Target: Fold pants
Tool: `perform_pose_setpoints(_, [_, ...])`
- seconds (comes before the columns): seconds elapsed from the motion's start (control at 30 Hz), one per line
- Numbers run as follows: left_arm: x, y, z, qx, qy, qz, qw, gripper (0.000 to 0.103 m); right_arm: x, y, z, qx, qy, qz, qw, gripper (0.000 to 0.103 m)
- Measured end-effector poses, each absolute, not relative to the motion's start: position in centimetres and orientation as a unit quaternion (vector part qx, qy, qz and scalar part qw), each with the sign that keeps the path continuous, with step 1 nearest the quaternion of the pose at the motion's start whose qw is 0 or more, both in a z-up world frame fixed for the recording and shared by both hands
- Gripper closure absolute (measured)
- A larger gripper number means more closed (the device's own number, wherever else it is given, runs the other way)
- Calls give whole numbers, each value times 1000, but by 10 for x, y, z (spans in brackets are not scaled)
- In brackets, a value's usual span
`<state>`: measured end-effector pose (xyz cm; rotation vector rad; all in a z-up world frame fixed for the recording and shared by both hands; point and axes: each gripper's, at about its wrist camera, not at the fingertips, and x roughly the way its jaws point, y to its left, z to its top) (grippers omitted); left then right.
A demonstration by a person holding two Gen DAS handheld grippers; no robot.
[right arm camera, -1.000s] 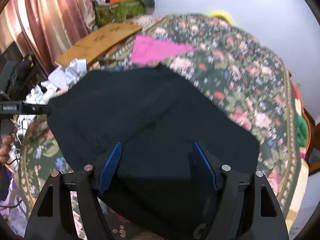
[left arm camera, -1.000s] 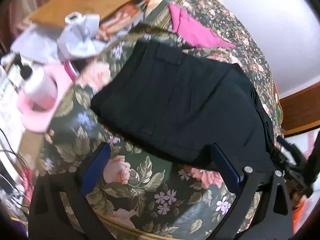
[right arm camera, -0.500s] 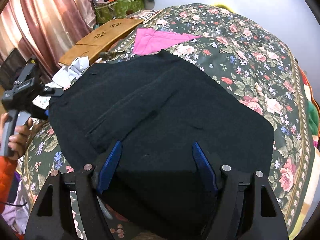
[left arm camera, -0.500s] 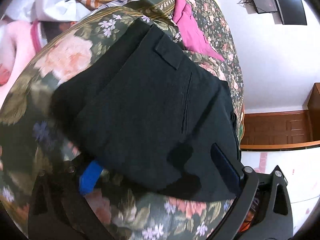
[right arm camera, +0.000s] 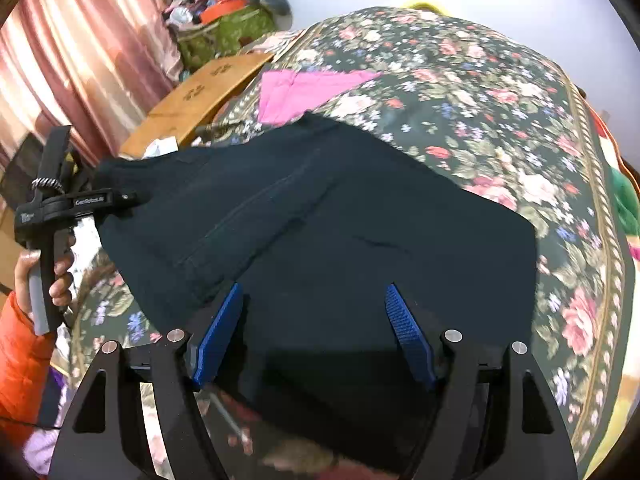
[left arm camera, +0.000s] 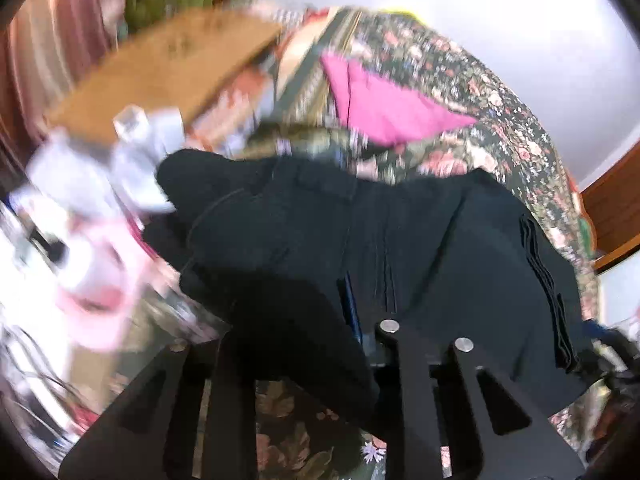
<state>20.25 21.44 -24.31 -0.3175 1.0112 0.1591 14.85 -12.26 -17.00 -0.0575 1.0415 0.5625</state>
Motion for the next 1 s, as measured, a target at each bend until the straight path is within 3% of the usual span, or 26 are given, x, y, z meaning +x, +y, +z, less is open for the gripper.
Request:
perform_pose_setpoints(0.17, [204, 188, -185, -68, 423, 92, 899, 83, 141, -167, -161, 8, 481, 230, 846, 32])
perform_pose_setpoints(0.57, [233, 79, -87, -32, 327, -11, 944, 86, 130, -243, -195, 65, 523, 168, 833, 31])
perform_pose_setpoints(0.8, [263, -3, -90, -53, 360, -125, 923, 89, 123, -243, -197, 63, 513, 185, 836, 31])
perform_pose_setpoints(1.0, [272, -75, -131, -38, 405, -167, 898, 89, 122, -246, -199, 70, 511, 192, 835, 31])
